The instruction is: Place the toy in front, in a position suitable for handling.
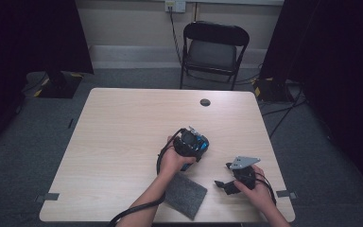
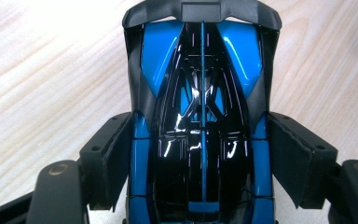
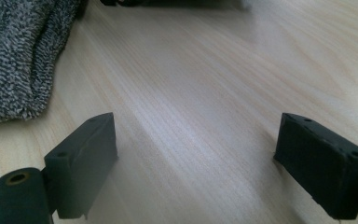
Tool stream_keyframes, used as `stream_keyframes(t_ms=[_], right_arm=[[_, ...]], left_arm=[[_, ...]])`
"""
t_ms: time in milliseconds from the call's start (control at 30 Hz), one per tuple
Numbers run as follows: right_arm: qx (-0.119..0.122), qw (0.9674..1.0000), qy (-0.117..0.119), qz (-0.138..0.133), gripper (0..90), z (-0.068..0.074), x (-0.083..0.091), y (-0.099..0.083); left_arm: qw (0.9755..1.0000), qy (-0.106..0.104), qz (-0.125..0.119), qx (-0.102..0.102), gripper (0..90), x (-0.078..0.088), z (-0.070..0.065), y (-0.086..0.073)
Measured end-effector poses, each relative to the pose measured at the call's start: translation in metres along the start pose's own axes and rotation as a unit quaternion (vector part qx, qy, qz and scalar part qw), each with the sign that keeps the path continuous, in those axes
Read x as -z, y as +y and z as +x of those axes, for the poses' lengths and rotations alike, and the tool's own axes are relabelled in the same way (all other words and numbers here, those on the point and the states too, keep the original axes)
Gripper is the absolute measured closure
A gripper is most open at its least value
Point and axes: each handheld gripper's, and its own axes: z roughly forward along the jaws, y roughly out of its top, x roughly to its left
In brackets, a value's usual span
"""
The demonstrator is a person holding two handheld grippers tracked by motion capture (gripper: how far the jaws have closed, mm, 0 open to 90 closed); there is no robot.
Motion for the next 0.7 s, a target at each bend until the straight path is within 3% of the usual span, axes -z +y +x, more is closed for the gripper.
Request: stream_keyframes(t_ms=[567,700], right_arm=[[0.000,1.0000,0.001,-0.001,11.6,0.000,0.000,0.000],[-0.001,1.0000,0.001,0.000,11.6,0.000,0.000,0.000]], left_arm=[[0.9999,0.006,-0.007,-0.006,28.0,0.022,0.006,0.010],[0.9999,0.004,-0.006,-0.007,28.3,0.018,0.006,0.009]])
